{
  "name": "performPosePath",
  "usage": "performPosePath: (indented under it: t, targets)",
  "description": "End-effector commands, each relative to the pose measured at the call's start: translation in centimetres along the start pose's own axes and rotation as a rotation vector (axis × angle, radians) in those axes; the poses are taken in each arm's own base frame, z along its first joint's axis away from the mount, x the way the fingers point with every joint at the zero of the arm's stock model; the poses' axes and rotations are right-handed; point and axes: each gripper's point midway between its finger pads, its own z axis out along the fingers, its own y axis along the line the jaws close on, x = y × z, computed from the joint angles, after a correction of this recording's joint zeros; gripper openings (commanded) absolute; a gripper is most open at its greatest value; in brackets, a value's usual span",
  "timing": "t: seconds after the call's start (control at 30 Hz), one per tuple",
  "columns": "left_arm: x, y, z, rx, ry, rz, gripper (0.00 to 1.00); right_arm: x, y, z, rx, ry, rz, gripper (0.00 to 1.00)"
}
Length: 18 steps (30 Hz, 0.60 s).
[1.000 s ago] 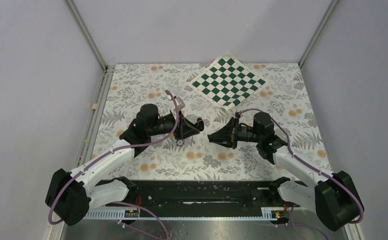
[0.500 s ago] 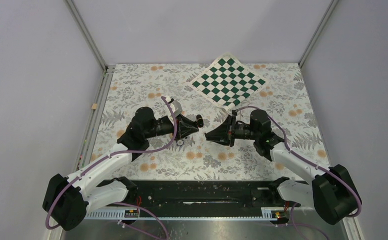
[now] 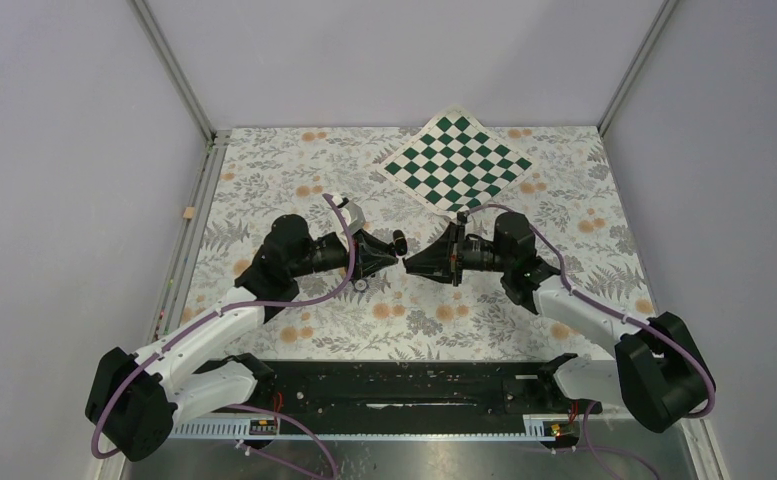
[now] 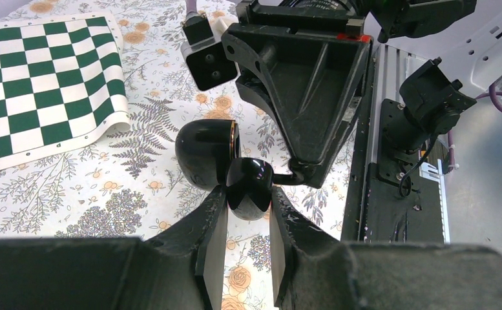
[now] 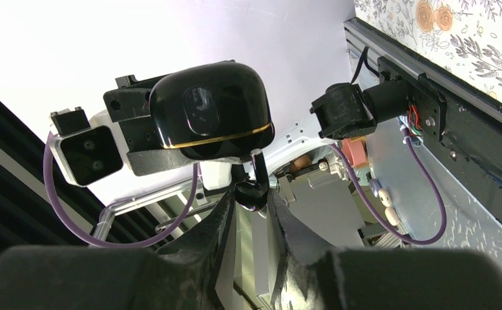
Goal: Insert the wireless bluetooth earbuds into the charging case
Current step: Insert the left earbud into the left side groove of the charging case.
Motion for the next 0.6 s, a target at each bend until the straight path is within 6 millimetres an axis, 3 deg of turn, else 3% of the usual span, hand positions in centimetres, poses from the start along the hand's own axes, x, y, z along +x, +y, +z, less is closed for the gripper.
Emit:
performPosePath:
  t: [0.0, 0.57]
  targets:
    - [-2.44, -0.58, -0.08, 0.018, -0.079, 0.071, 0.00, 0.69, 2.05, 0.35, -0.059, 0.042, -0.057, 0.00]
    - [-2.23, -1.45, -0.14, 0.055, -0.074, 0.067, 0.00, 0.03, 1.64, 0.90, -0.062, 0.040, -0.051, 0.00]
